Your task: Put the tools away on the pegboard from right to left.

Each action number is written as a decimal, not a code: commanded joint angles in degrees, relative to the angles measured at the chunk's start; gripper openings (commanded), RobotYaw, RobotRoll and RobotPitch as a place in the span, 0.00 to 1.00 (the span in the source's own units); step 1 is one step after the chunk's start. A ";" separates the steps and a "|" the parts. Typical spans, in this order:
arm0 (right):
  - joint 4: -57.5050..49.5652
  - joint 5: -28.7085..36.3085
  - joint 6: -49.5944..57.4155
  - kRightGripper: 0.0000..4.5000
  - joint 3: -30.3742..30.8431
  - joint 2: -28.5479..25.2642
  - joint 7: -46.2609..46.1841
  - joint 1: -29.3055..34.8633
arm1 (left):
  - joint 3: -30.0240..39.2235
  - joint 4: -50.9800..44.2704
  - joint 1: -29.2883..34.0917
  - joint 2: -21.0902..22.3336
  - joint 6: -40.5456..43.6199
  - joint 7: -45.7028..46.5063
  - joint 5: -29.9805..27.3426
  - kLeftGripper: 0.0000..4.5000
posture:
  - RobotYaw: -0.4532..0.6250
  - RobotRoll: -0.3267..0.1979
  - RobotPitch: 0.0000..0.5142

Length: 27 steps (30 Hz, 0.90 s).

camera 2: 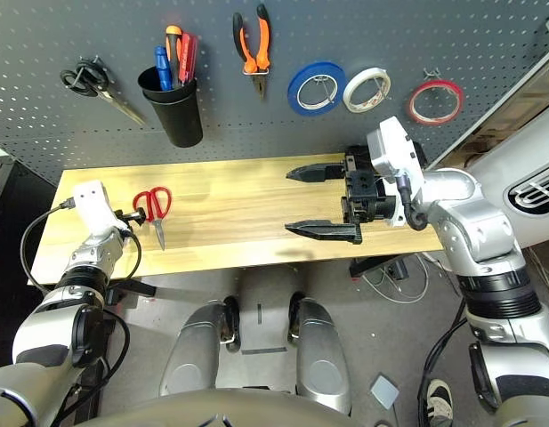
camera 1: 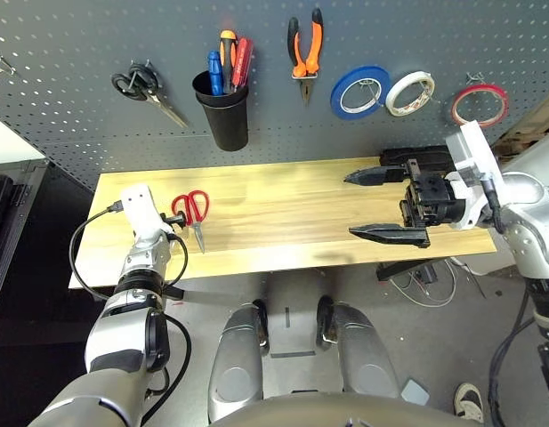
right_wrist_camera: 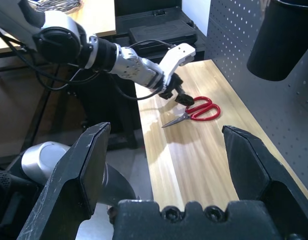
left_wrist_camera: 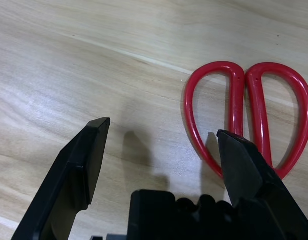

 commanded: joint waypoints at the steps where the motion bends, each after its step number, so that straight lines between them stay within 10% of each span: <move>1: -2.08 1.22 0.99 1.00 -1.14 -0.78 -0.44 1.18 | -0.33 2.20 -0.16 0.29 -0.28 0.31 0.44 0.99 | 0.24 0.62 0.50; 8: -3.23 2.09 1.87 1.00 -1.43 -1.20 -1.18 1.41 | -0.22 3.99 -0.54 0.29 -0.08 0.69 0.38 0.91 | 0.23 0.62 0.50; 19: -3.47 2.71 2.34 1.00 -1.22 -1.55 -1.80 0.75 | -0.16 5.35 0.48 0.49 -0.51 1.04 0.37 0.02 | 0.23 0.62 0.50; 27: -2.09 2.04 1.63 1.00 -0.68 -1.19 -1.52 -0.25 | 0.06 3.68 1.50 0.26 -0.40 0.87 -0.10 0.01 | 0.25 0.62 0.48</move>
